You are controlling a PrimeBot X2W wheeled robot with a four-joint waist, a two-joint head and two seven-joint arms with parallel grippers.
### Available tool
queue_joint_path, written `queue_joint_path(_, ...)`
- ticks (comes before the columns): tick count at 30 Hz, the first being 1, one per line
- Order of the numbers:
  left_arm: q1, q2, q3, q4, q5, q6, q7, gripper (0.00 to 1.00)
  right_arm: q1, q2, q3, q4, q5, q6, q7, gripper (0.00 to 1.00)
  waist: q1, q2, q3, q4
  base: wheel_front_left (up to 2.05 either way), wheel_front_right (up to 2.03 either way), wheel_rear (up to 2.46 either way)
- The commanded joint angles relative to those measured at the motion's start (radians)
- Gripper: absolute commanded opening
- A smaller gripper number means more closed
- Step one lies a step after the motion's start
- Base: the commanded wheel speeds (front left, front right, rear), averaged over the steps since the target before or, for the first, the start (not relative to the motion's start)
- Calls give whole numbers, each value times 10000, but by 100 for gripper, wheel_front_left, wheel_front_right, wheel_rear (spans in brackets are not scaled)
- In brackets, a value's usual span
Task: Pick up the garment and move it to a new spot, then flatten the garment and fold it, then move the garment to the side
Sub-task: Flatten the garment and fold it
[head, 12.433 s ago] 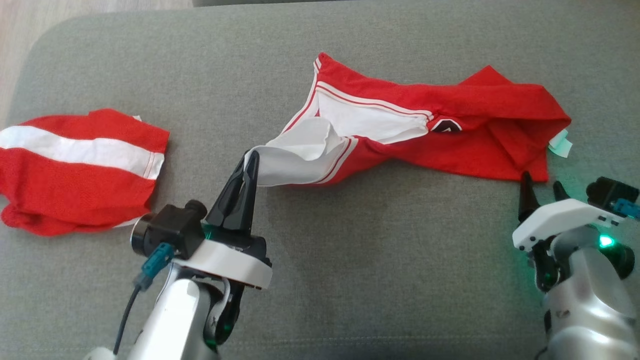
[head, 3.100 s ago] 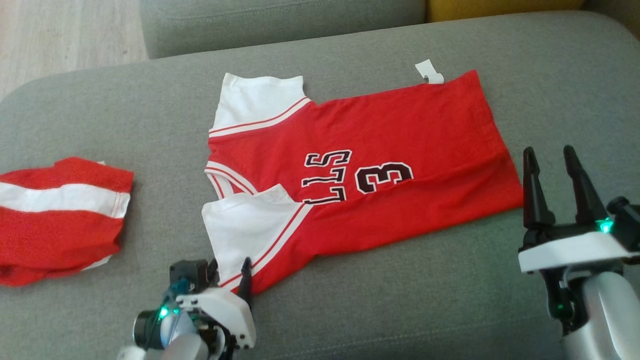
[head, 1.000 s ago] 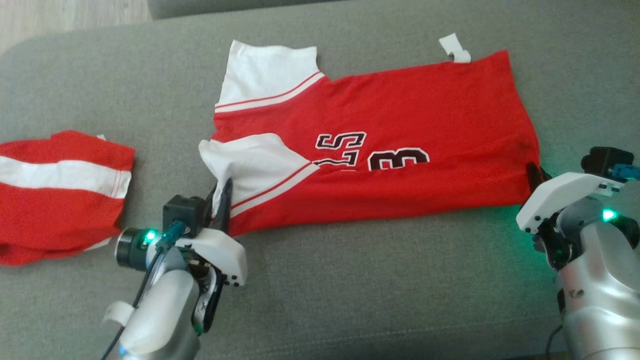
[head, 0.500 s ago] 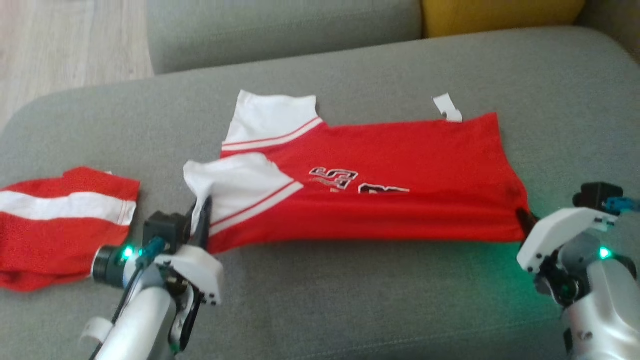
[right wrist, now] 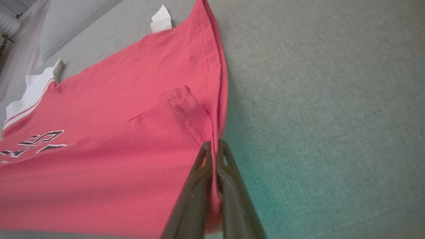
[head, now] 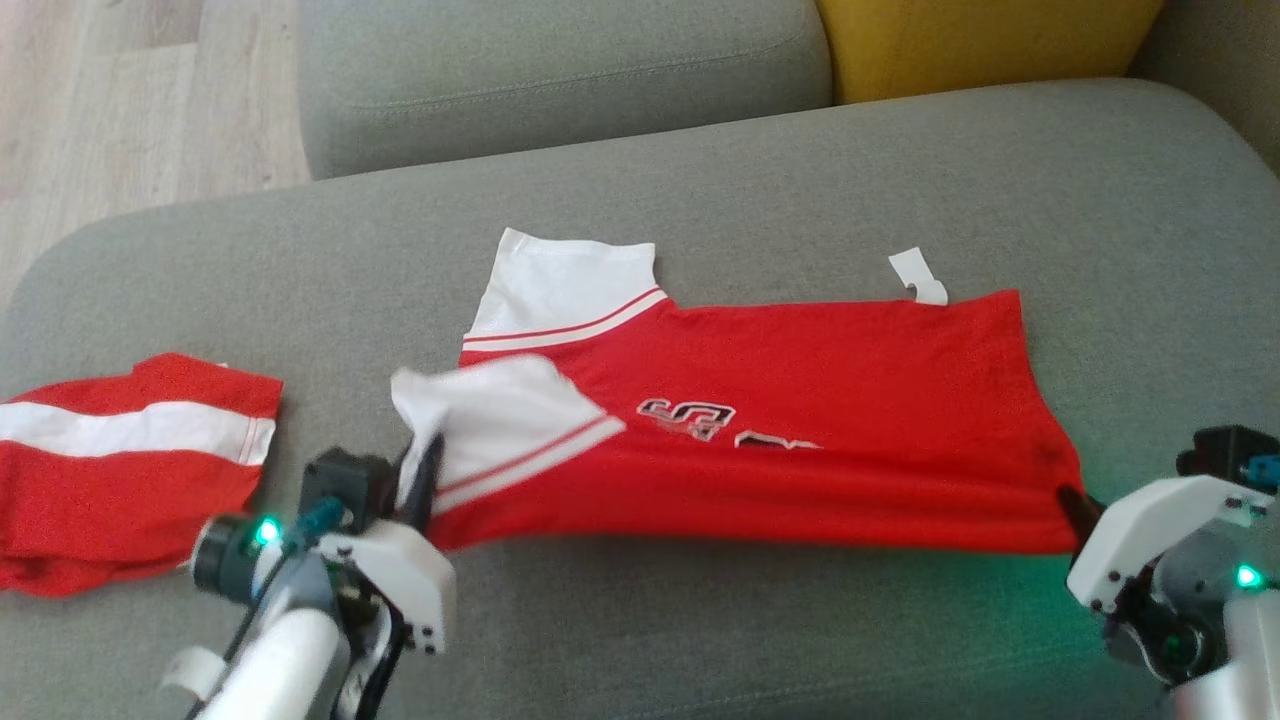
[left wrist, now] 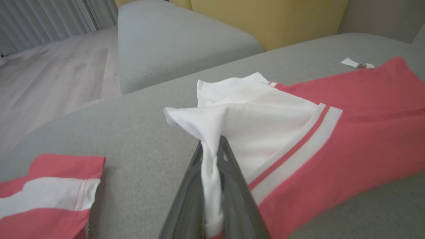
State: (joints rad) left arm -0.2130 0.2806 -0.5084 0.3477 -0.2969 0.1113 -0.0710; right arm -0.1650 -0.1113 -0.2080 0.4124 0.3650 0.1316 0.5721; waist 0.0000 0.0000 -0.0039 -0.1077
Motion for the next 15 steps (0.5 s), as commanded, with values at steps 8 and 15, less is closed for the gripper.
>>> queue_joint_path(8,-33,314,112,108,-299,-135,914,0,142,114,24,-914,-400,-9,392,0,0,0,151,-102,0,0,0)
queue_joint_path(15,-272,371,58,103,-353,-168,1193,100,90,267,-420,-1292,-849,-9,16,100,0,0,438,-87,0,0,0)
